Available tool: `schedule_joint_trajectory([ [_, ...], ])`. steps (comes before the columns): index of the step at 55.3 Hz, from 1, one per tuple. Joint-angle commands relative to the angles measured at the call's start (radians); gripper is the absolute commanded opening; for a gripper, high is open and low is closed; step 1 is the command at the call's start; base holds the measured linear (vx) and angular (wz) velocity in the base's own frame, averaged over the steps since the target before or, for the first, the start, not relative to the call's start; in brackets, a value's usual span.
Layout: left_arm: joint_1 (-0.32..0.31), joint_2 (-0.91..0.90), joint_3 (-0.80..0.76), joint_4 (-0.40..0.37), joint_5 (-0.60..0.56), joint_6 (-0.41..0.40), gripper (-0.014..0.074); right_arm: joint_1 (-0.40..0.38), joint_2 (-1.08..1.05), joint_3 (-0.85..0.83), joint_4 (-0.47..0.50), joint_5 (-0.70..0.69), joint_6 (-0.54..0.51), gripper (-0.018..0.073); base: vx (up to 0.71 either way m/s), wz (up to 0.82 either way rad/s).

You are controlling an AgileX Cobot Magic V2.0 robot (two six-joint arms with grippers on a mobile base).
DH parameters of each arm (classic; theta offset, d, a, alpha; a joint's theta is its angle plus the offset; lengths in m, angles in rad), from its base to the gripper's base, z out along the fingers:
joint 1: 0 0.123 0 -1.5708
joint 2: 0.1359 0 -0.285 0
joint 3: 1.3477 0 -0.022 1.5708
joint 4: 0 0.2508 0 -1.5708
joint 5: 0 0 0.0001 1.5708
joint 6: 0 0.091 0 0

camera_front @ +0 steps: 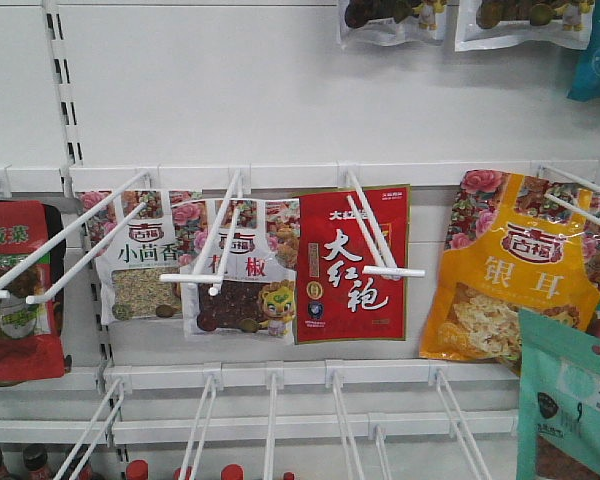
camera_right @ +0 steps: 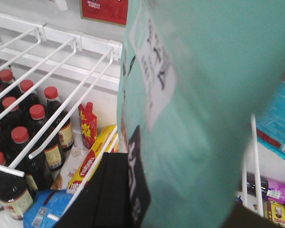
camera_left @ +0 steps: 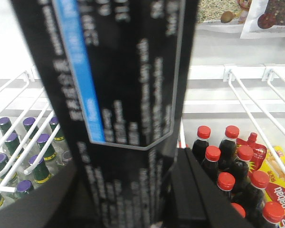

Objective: Pick snacks and fruit into basket
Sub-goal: 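Drive the base away from the shelf holding the box and bag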

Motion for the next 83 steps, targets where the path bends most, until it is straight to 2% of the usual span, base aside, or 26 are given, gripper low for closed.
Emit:
schedule_joint_trajectory([
  [1, -0.001, 0.006, -0.036, 0.015, -0.09, 0.0, 0.0001, 0.001, -0.013, -0.028, -0.016, -0.12, 0.028, -0.0008, 0.0, 0.0],
  [83, -0.001, 0.006, -0.036, 0.015, -0.09, 0.0, 0.0001, 0.002, -0.013, -0.027, -0.017, -0.088, 0.031, -0.0008, -0.02, 0.01],
])
